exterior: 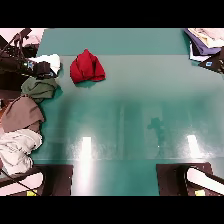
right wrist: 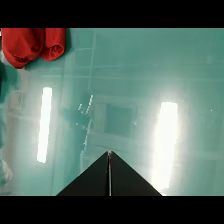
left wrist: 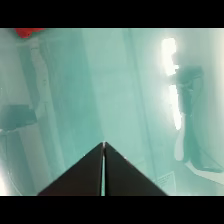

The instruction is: Fold the shirts.

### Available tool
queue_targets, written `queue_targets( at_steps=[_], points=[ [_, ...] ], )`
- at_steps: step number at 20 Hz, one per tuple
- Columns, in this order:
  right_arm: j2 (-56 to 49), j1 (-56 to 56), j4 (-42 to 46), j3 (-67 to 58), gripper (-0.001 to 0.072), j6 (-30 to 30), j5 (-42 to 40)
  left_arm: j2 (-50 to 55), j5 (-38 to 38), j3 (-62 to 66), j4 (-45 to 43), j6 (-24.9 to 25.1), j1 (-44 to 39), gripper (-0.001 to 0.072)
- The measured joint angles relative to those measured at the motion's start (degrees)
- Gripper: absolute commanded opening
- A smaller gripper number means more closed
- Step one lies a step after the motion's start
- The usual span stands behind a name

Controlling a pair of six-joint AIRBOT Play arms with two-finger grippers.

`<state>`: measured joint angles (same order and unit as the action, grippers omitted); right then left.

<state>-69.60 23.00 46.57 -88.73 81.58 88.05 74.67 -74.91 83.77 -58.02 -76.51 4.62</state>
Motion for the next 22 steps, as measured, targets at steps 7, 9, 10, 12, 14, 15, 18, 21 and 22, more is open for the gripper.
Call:
queue_targets(
  at_steps=[7,9,10,12,14,15,18,21,22],
  points=[
    [0.0,0.0,0.0,0.0,0.0014,-0.02,0.02,0.0,0.0,0.0,0.02,0.0,0.0,0.0025],
    [0.0,0.0,-0.02,0.0,0.0014,0.0,0.02,0.0,0.0,0.0,0.0,0.0,0.0,0.0025],
    [0.0,0.0,0.0,0.0,0.0014,0.0,0.0,0.0,0.0,0.0,0.02,0.0,0.0,0.0025],
    [0.0,0.0,0.0,0.0,0.0014,0.0,0.02,0.0,0.0,0.0,0.02,0.0,0.0,0.0025],
    [0.0,0.0,0.0,0.0,0.0014,-0.02,-0.02,0.0,-0.02,0.0,0.02,-0.02,0.0,0.0025],
    [0.0,0.0,0.0,0.0,0.0014,-0.02,-0.26,0.0,0.0,0.0,0.04,0.0,0.0,0.0025],
    [0.0,0.0,-0.02,0.0,0.0014,-0.02,-1.38,0.0,1.42,0.0,0.26,-0.02,0.0,0.0025],
    [0.0,0.0,-0.07,0.0,0.0014,-0.02,-2.86,0.0,5.29,-0.02,0.74,-0.02,0.0,0.0025],
    [0.0,0.0,-0.07,0.0,0.0014,-0.02,-3.28,0.0,6.45,0.0,1.09,-0.02,0.02,0.0025]
  ],
)
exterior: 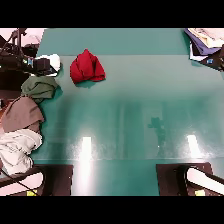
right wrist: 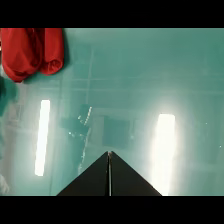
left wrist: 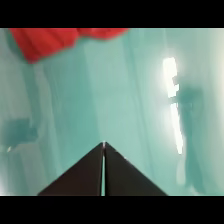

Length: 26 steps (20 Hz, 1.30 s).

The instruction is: Fold the shirts.

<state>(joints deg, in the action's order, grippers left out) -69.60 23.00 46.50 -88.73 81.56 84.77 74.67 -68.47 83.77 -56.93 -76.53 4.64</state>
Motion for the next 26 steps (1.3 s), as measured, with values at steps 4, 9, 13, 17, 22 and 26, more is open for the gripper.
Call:
queue_targets(
  at_steps=[4,9,13,17,22,26],
  points=[
    [0.0,-0.04,-0.31,0.0,0.0014,0.0,-0.74,0.74,6.25,-0.17,1.14,-0.02,-0.02,0.0468],
    [0.0,-0.11,-0.48,0.0,0.0014,0.0,-0.96,9.88,15.89,-0.79,1.88,-1.68,0.0,0.047],
    [0.0,-0.11,-0.5,0.0,0.0014,0.0,-0.68,19.43,21.59,-0.87,5.38,-0.87,0.02,0.047],
    [0.0,-0.11,-0.5,0.0,0.0014,0.02,-0.66,25.62,26.36,-0.83,12.72,4.42,-0.66,0.0468],
    [0.0,-0.11,-0.48,0.02,0.0014,0.0,-0.66,28.65,29.11,0.5,17.99,8.2,-2.16,0.0025],
    [0.02,-0.17,-0.42,-1.01,0.0014,0.02,-1.33,29.22,21.42,9.84,20.06,9.03,-2.47,0.0024]
  ],
)
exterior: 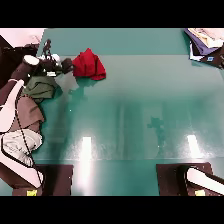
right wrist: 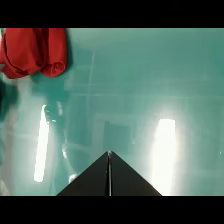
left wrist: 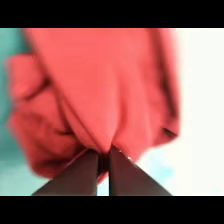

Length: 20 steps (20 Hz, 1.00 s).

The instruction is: Fold the shirts.

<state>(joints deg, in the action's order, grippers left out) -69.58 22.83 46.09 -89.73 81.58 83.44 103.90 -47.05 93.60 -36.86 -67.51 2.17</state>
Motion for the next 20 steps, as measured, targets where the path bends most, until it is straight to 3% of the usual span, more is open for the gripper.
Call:
queue_targets(
  at_steps=[4,8,14,20],
  points=[
    [0.09,-1.29,0.0,-5.79,0.0014,-0.09,-1.4,-1.22,-16.15,18.8,1.84,0.35,-1.36,0.0023],
    [0.09,-3.39,0.04,-12.76,0.0013,-0.2,-1.88,-10.25,-23.28,26.93,9.55,3.85,-6.1,0.0024],
    [0.48,-4.46,0.11,-17.84,0.0014,-0.22,-0.7,-23.8,-28.09,22.95,11.82,6.36,-15.21,0.0024],
    [3.78,-4.5,0.09,-13.97,0.0014,-0.2,0.39,-25.59,-27.58,10.64,-3.13,4.13,-23.37,0.0025]
  ],
)
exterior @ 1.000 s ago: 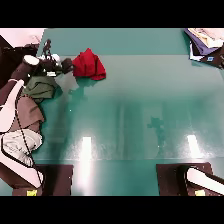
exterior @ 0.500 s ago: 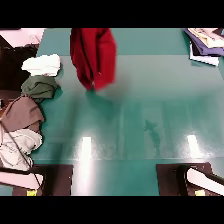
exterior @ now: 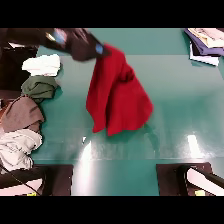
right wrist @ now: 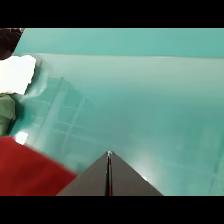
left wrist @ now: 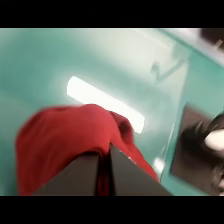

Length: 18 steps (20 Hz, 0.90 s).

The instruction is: Fold the shirts.

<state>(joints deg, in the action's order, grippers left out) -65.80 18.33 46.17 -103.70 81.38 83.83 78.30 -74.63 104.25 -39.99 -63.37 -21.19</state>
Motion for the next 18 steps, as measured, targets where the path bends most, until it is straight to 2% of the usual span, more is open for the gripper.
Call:
queue_targets(
  at_steps=[1,2,3,7,10,14,18],
  points=[
    [0.81,0.0,0.02,1.36,0.0014,0.0,0.09,0.66,0.15,-2.29,-2.01,-0.37,-0.5,0.0053],
    [1.62,0.0,0.0,2.82,0.0014,0.0,0.2,1.49,0.26,-4.37,-4.28,-0.83,-0.5,0.031],
    [2.32,0.04,0.02,4.24,0.0014,0.0,0.24,2.21,0.52,-5.77,-6.01,-1.66,-0.04,0.0613],
    [5.09,0.28,0.24,10.12,0.0014,0.0,0.24,3.19,-1.22,-8.59,-10.27,-7.87,6.91,0.0621],
    [6.64,0.33,0.37,14.19,0.0014,0.0,-0.24,2.78,-4.13,-10.97,-11.52,-10.6,11.47,0.0622],
    [8.52,0.33,0.44,19.45,0.0014,-0.02,-1.6,2.25,-5.55,-21.11,-12.11,-11.58,13.55,0.0622],
    [10.45,0.33,0.37,24.28,0.0014,-0.02,-3.32,2.1,-4.85,-34.69,-13.4,-9.97,14.19,0.0621]
  ],
)
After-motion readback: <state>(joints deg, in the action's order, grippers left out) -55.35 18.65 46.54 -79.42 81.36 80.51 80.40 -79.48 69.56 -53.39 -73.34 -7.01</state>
